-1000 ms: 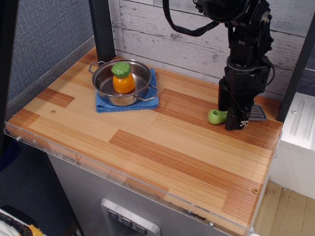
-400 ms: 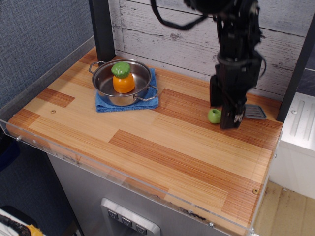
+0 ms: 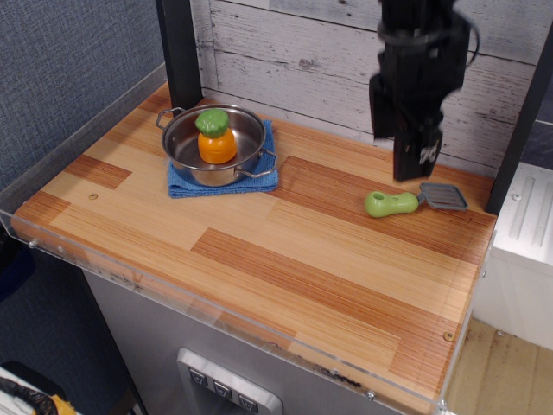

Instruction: Hold the green spatula from right edge of the table and place it on top right edge of the table.

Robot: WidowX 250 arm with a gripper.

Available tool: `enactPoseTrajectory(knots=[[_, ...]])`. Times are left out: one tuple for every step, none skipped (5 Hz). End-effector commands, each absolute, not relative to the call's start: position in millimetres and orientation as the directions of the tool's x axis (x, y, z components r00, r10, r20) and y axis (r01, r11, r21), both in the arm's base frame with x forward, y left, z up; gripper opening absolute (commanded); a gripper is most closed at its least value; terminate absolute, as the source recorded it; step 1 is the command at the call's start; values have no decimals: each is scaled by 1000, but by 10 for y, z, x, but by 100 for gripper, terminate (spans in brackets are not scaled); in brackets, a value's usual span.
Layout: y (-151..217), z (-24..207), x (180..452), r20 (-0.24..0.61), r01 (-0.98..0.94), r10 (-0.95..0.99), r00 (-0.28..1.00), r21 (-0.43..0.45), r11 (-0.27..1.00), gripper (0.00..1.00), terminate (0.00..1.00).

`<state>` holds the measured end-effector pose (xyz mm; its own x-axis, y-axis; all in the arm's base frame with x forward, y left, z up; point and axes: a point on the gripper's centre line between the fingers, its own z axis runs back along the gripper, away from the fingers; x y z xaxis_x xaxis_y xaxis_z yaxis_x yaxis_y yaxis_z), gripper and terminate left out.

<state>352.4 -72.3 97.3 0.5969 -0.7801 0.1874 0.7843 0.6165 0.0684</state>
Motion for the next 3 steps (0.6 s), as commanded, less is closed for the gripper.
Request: enactPoseTrajectory(knots=[[-619,1770,3162,297,767,-761,577,124,630,100,0],[-515,1917,3020,338,752,-744,577,137,645,100,0],[-515,1917,3020,338,752,-744,577,137,645,100,0]])
